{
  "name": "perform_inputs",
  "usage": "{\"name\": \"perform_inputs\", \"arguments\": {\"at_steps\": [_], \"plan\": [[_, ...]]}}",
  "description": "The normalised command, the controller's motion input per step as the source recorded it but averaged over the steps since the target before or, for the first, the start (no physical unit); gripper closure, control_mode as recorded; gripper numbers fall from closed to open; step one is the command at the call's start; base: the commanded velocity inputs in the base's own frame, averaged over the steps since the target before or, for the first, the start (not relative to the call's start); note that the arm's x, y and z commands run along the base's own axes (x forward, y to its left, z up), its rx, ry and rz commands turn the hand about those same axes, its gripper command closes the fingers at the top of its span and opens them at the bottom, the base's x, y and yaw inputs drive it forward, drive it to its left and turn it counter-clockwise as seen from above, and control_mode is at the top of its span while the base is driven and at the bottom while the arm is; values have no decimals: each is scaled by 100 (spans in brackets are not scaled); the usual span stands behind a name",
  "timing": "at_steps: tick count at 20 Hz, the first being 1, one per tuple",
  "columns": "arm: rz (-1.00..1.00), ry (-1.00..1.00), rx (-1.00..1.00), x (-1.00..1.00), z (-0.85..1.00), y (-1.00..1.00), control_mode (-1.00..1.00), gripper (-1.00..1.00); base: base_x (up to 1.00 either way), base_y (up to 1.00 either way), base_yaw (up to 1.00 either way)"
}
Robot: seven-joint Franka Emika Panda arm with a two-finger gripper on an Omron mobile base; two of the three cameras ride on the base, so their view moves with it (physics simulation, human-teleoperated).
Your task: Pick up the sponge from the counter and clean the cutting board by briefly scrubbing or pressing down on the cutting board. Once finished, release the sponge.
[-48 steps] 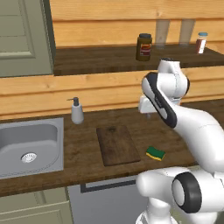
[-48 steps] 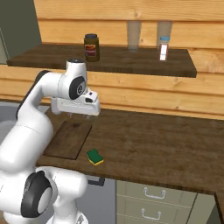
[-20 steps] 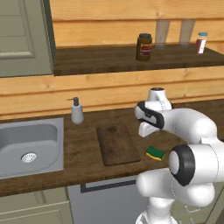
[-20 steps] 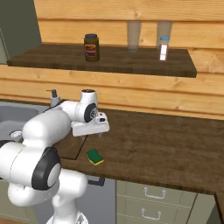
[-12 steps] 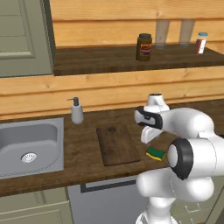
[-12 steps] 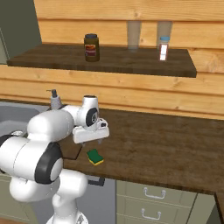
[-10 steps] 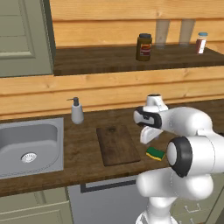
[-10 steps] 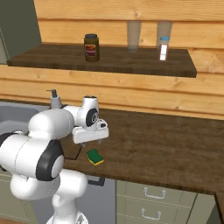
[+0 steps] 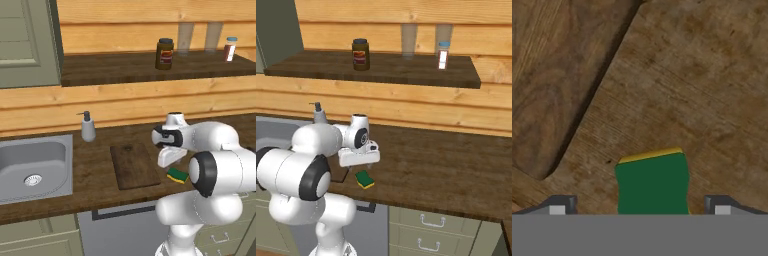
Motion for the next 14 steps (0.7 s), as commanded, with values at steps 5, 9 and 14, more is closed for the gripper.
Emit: {"name": "perform_inputs", "arguments": {"at_steps": [5,9,14], "plan": [[0,0,0,-14,-20,0,-100,-100,0,0,0],[0,0,0,-4,-24,0,-100,-100,0,0,0],[0,0,0,0,-15,0,-100,-100,0,0,0]]}}
